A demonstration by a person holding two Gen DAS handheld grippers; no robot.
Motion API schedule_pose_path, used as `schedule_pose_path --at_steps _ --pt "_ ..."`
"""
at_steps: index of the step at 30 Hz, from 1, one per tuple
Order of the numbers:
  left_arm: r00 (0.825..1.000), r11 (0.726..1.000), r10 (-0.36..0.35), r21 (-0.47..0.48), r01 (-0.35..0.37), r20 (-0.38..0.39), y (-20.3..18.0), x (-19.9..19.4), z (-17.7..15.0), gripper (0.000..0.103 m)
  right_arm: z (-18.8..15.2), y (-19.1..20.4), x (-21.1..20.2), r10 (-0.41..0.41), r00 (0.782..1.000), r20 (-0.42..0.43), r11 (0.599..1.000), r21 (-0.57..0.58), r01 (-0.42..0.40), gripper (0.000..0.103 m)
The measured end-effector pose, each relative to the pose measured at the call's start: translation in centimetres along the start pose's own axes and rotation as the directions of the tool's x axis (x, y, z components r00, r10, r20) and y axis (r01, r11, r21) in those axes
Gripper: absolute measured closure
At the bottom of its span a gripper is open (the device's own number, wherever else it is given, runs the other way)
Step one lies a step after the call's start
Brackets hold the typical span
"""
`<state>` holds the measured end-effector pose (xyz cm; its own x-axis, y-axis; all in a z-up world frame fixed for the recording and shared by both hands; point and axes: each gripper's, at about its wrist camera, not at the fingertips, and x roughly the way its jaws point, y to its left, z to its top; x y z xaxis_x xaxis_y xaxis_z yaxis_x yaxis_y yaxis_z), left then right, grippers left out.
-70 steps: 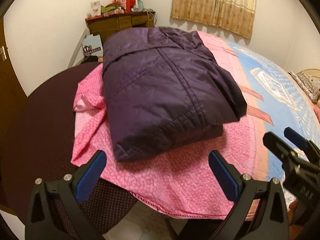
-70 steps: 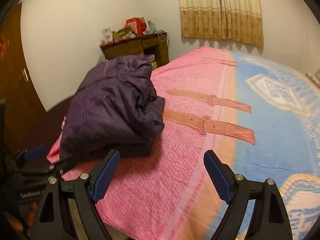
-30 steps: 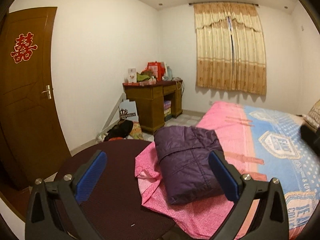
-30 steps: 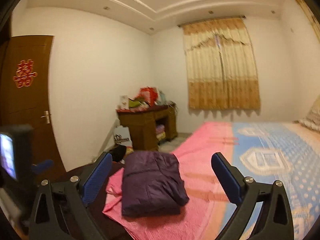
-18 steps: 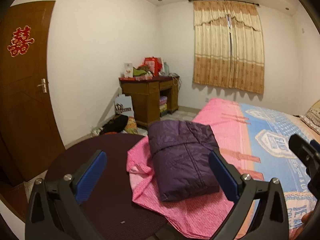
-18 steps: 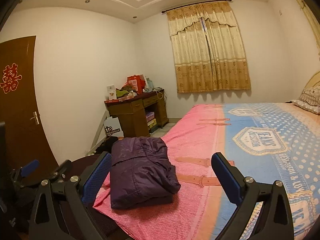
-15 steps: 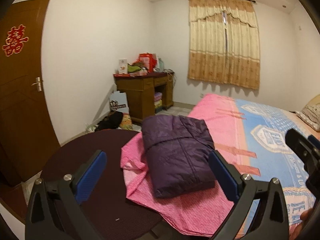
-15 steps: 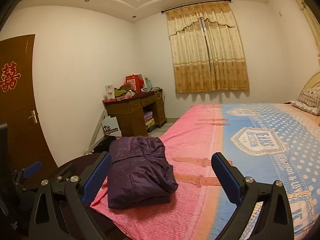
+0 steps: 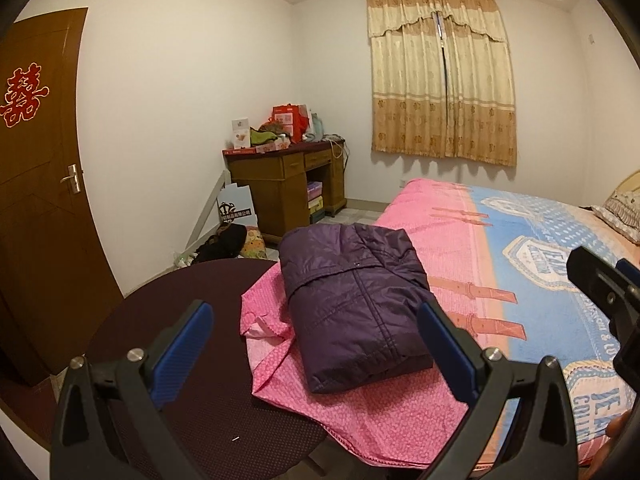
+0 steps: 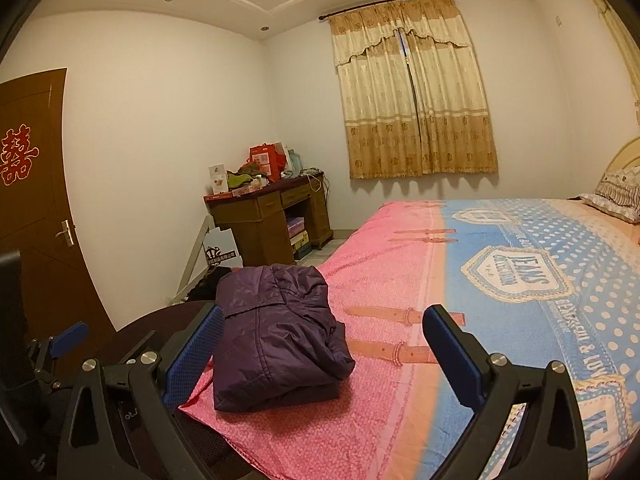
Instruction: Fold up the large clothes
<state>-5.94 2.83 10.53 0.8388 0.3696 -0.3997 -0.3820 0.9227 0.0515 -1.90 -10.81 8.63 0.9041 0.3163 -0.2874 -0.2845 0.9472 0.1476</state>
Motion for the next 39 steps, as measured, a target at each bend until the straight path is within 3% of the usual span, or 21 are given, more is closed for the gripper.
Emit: schedule_pose_path --at_steps 39 --pt "1.0 1.0 0.03 0.0 -0.03 -0.005 0.5 0.8 0.1 0.0 -0.6 -1.1 0.6 0.006 1.0 -0.021 1.0 0.029 -0.005 0.003"
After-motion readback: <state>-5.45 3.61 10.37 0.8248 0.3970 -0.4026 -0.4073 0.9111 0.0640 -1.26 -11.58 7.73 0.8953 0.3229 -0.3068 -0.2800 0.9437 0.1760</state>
